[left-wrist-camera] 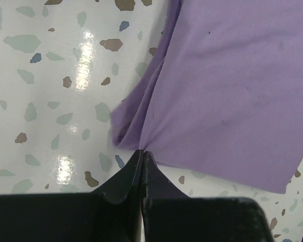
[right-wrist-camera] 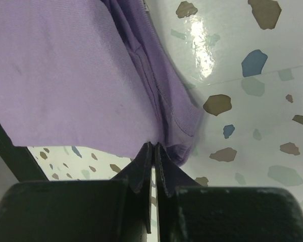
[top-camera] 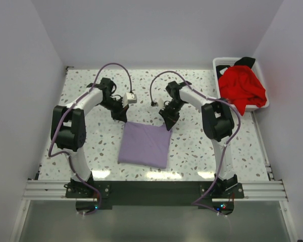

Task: Fold and stack the t-shirts
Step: Fold the tshirt

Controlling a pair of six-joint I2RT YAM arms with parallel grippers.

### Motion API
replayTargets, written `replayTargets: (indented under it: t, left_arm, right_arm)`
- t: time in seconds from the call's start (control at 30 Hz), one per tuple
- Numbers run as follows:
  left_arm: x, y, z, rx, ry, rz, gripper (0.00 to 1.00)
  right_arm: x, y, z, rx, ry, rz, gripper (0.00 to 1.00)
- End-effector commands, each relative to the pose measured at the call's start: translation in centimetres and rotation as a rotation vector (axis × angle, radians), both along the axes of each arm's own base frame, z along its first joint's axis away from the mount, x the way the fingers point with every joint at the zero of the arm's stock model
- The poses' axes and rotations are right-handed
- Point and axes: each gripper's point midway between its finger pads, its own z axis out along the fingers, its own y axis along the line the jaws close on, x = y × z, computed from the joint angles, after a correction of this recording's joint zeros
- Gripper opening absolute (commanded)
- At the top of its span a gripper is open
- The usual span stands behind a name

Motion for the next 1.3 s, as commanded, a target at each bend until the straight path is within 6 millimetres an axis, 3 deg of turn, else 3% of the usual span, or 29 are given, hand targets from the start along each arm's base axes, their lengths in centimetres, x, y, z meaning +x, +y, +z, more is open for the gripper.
replayTargets:
  t: [0.0,0.17,0.4,0.7,0.83,0.93,0.97,1.0,1.03,1.07,1.1,1.13,1.17,1.2,1.23,1.27]
  left_arm:
    - [1.5,0.2,0.9,-0.008,-0.062,0.004,0.0]
    - [2.6,1.0,0.4,0.043,-0.095,0.054,0.0]
    - [5.5,2.4,-1.8,0.135,-0.155,0.153,0.0]
    - [8.6,0.0,-3.5,0.101,-0.131,0.184,0.0]
    - [10.3,1.1,-4.5,0.145,-0.125,0.275,0.0]
    - [12.6,2.2,-3.5,0.151,-0.174,0.365,0.0]
    - [13.0,2.6,-3.1,0.163,-0.173,0.409,0.06]
    - [13.7,2.6,-1.6,0.152,-0.205,0.431,0.13]
    - [13.9,2.6,-0.7,0.143,-0.221,0.452,0.28]
    - [14.0,2.4,2.0,0.107,-0.252,0.491,0.33]
    - [13.9,2.2,3.2,0.078,-0.269,0.508,0.4]
    - [13.7,1.9,4.5,0.055,-0.28,0.538,0.6]
    - [13.3,1.7,5.6,0.038,-0.274,0.591,0.65]
    - [12.1,0.8,7.6,0.019,-0.291,0.586,0.67]
    - [11.3,0.3,8.4,0.012,-0.292,0.59,0.78]
    - [10.5,-0.1,8.9,0.015,-0.291,0.622,0.82]
  right_arm:
    - [-0.5,0.2,3.2,0.039,-0.035,0.013,0.0]
    - [-0.5,-0.7,4.2,0.024,-0.075,0.021,0.0]
    - [1.1,-2.4,3.1,-0.024,-0.109,0.013,0.0]
    - [6.4,-2.7,-0.7,-0.103,-0.241,-0.004,0.0]
    - [8.7,-2.4,-1.0,-0.123,-0.3,-0.034,0.0]
    - [9.6,-2.1,0.0,-0.114,-0.332,-0.067,0.0]
    - [9.7,-1.9,0.3,-0.108,-0.337,-0.078,0.02]
    - [9.9,-1.7,1.0,-0.099,-0.336,-0.108,0.2]
    - [9.7,-1.6,2.0,-0.092,-0.336,-0.123,0.3]
    - [9.9,-1.5,2.8,-0.085,-0.343,-0.146,0.4]
    - [9.7,-1.5,3.6,-0.078,-0.338,-0.189,0.63]
    - [9.7,-1.3,4.6,-0.053,-0.344,-0.211,0.69]
    - [9.7,-1.1,6.9,-0.018,-0.377,-0.235,0.76]
    - [9.3,-1.3,7.4,-0.008,-0.359,-0.29,0.86]
    - [9.2,-1.1,8.3,0.022,-0.364,-0.316,0.91]
    - [8.9,-1.2,10.4,0.05,-0.392,-0.337,0.94]
